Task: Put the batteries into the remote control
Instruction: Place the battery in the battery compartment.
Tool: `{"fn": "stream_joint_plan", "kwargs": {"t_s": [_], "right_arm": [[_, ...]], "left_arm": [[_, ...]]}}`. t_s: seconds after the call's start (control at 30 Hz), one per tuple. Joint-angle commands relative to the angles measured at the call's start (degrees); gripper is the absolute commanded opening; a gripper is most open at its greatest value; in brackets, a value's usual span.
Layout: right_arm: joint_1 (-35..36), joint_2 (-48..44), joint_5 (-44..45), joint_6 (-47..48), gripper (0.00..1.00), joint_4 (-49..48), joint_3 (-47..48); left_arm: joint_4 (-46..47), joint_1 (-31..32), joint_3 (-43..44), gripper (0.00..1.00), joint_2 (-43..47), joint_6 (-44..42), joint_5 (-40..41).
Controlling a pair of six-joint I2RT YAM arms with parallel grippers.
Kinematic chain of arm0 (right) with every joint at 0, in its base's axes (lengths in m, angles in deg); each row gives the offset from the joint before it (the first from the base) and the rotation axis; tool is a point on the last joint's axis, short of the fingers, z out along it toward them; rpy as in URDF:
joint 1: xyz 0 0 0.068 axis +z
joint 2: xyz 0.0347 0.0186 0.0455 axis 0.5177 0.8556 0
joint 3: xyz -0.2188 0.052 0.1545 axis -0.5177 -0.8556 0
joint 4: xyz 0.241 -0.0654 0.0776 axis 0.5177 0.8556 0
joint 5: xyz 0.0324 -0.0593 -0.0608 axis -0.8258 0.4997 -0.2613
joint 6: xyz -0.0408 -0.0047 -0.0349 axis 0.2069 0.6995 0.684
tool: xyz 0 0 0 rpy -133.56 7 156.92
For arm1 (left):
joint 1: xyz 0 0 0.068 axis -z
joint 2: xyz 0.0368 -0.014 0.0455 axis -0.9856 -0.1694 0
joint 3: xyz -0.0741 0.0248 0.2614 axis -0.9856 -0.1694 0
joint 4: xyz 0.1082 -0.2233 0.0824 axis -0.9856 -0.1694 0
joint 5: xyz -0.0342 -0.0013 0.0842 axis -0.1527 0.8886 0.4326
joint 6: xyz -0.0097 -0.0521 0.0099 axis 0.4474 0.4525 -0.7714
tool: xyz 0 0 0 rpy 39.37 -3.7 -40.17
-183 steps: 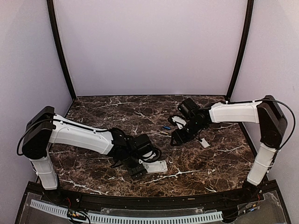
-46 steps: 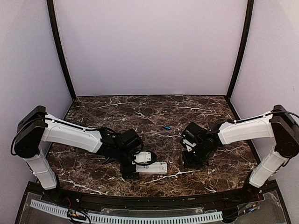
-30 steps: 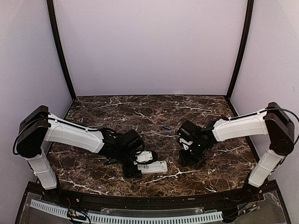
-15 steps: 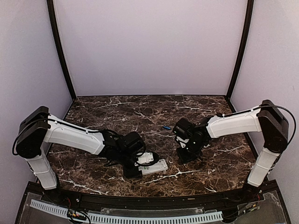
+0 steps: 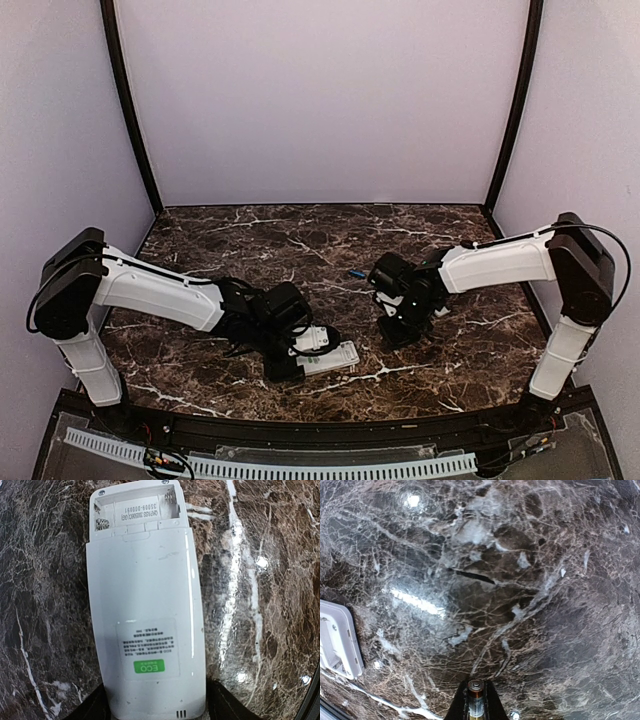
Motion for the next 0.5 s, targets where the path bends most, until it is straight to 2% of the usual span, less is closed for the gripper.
{"fn": "stream_joint_plan", "kwargs": {"t_s": [0.0,0.47], "right_arm": [[0.3,0.8,-1.9,0.9,0.00,0.5,-2.3],[0.3,-9.4,-9.8,5.8,0.00,-21.1,-7.6]], "left_arm": [[-4.0,0.7,-0.1,0.66,-1.1,0.6,0.2],[-6.9,1.3,5.4,0.68,-5.2,7.5,-0.4]]}}
